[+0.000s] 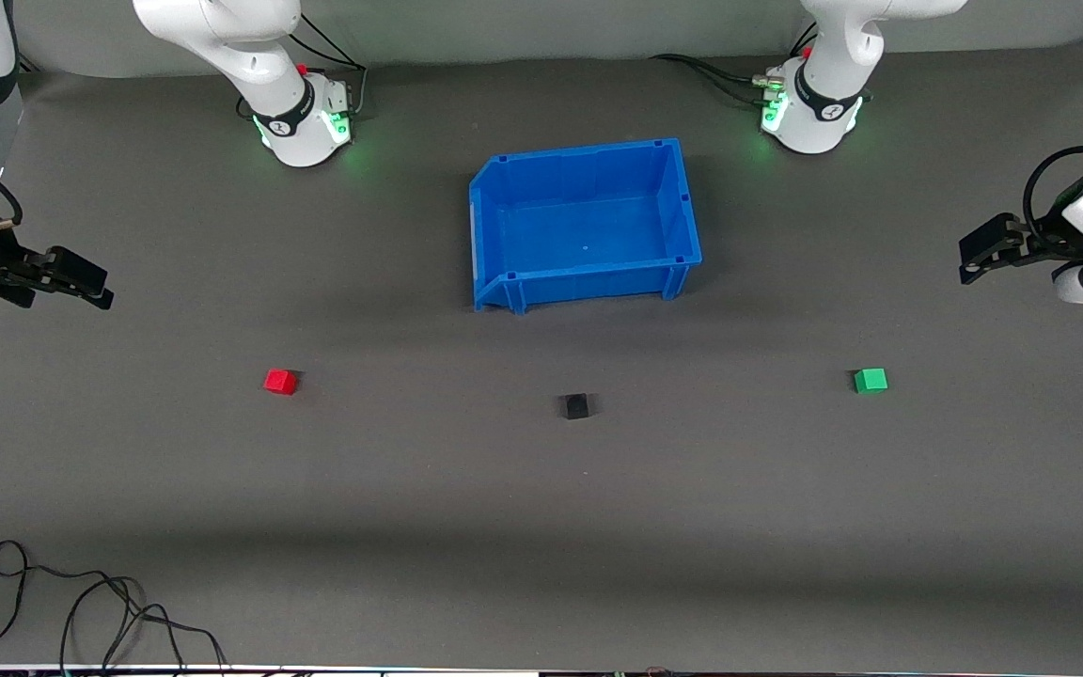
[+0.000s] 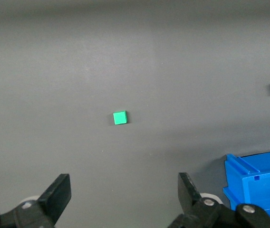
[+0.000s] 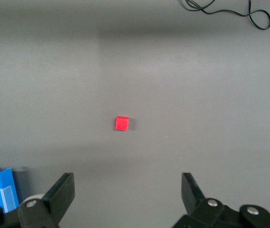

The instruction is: Attach green and red cubes to black cube

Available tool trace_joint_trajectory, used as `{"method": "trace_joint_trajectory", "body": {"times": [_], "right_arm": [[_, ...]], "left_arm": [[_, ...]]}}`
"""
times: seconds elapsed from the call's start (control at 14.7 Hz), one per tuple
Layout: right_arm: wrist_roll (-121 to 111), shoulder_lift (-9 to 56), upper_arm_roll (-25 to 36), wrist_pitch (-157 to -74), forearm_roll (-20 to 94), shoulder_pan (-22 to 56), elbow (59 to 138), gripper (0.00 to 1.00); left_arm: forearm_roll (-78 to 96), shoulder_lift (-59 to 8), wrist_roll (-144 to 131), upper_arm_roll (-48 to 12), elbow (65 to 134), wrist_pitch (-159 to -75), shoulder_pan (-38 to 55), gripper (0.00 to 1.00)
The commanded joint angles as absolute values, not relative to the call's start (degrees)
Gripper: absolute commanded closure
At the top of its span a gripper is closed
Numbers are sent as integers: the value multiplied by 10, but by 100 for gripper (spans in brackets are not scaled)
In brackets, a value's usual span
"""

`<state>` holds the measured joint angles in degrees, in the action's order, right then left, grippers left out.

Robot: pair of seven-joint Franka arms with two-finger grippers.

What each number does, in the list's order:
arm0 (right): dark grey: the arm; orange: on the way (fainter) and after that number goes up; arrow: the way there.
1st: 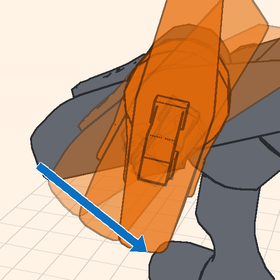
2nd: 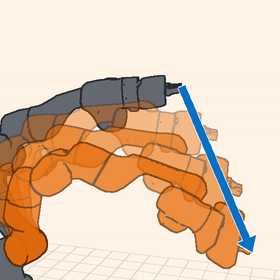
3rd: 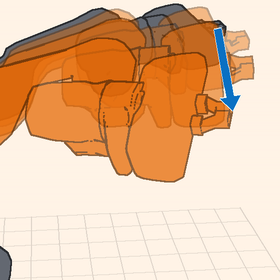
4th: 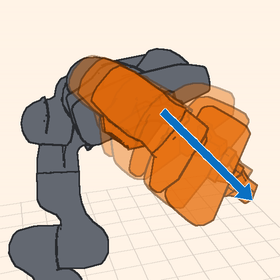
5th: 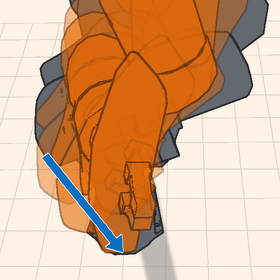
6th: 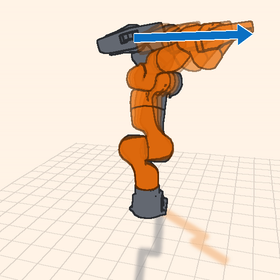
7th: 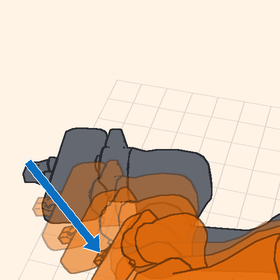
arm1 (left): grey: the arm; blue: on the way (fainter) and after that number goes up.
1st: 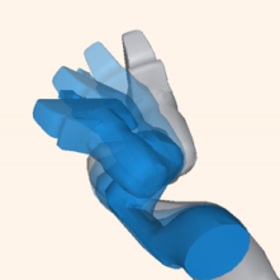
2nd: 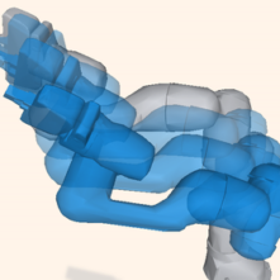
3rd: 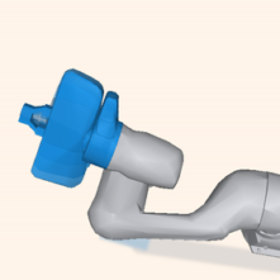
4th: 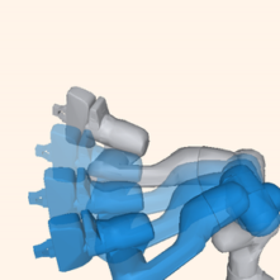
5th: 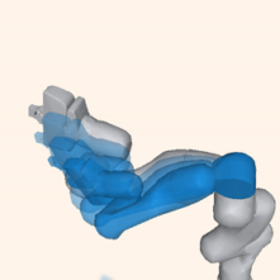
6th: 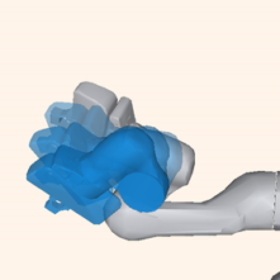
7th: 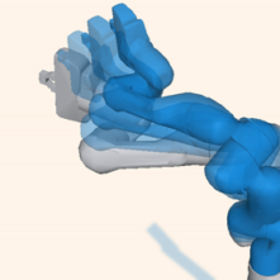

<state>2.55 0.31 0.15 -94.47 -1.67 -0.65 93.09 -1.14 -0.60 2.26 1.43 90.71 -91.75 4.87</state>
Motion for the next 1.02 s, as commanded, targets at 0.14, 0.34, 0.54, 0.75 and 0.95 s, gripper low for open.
{"method": "trace_joint_trajectory", "body": {"times": [0.14,0.34,0.54,0.75,0.95], "right_arm": [[33,5,2,-939,-27,-2,925,0],[35,4,2,-938,-27,-2,925,0],[36,1,5,-922,-26,-3,927,0],[36,6,5,-927,-21,-3,932,0],[36,9,4,-953,-18,-2,965,0]], "left_arm": [[-14,6,13,18,915,-912,55,0],[-14,5,-3,18,912,-911,54,0],[-14,2,-94,18,906,-894,53,0],[19,-1,-200,22,903,-879,48,0],[35,-1,-326,21,908,-875,23,0]]}}
